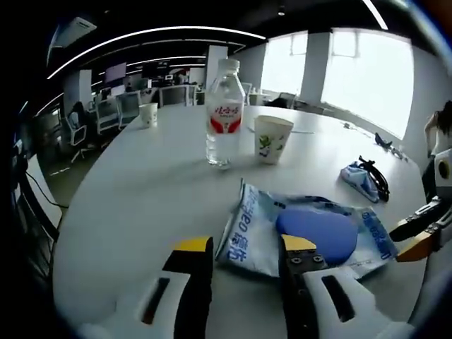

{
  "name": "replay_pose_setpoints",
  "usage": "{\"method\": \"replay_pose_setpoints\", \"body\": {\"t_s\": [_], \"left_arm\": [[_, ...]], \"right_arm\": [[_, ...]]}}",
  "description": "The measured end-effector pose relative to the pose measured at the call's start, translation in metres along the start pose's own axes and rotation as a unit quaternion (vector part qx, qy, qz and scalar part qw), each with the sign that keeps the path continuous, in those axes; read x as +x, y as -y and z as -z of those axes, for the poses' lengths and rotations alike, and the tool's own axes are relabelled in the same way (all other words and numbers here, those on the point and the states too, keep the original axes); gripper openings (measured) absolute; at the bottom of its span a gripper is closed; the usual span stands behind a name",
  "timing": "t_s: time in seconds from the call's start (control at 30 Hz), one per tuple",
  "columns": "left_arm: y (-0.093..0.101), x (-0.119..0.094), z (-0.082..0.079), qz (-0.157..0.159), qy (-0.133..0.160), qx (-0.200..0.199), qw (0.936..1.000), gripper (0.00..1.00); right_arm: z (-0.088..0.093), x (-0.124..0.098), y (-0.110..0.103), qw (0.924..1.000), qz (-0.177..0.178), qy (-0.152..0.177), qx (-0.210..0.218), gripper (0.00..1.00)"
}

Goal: Arrange the tabletop items into an orderly group along one side of the table until the central work area is clear of visible clutter.

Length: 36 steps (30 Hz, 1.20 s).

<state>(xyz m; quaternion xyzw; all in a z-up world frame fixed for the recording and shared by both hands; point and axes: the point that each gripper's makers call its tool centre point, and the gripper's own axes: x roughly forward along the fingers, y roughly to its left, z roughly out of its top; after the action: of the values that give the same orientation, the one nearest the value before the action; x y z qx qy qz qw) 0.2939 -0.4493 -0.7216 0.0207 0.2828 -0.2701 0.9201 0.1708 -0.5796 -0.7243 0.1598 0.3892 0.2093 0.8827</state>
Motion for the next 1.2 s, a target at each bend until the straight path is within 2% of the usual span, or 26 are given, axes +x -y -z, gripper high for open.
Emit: {"method": "replay_pose_setpoints", "body": {"t_s": [0.27,0.53,0.77,0.83,1.1,1.2], "left_arm": [[-0.006,-0.002,0.012,-0.007,-0.025,-0.003,0.9997,0.24],[-0.01,-0.003,0.013,-0.011,-0.024,-0.009,0.9996,0.18],[-0.012,-0.002,0.014,-0.022,-0.036,0.016,0.999,0.11],[-0.011,-0.003,0.014,-0.019,-0.04,0.024,0.9987,0.07],[-0.007,-0.004,0.013,-0.03,-0.059,0.071,0.9953,0.0],[-0.008,-0.006,0.011,-0.031,-0.057,0.066,0.9957,0.0]], "right_arm": [[0.004,0.004,0.003,0.9997,0.013,-0.011,0.019,0.21],[0.007,0.006,0.005,0.9987,0.017,-0.021,0.042,0.14],[0.01,0.007,0.004,0.9982,0.012,-0.029,0.051,0.1],[0.011,0.008,0.004,0.9981,0.011,-0.031,0.053,0.08],[0.01,0.009,0.001,0.998,0.003,-0.033,0.053,0.02],[0.008,0.009,0.001,0.998,0.002,-0.032,0.055,0.01]]}}
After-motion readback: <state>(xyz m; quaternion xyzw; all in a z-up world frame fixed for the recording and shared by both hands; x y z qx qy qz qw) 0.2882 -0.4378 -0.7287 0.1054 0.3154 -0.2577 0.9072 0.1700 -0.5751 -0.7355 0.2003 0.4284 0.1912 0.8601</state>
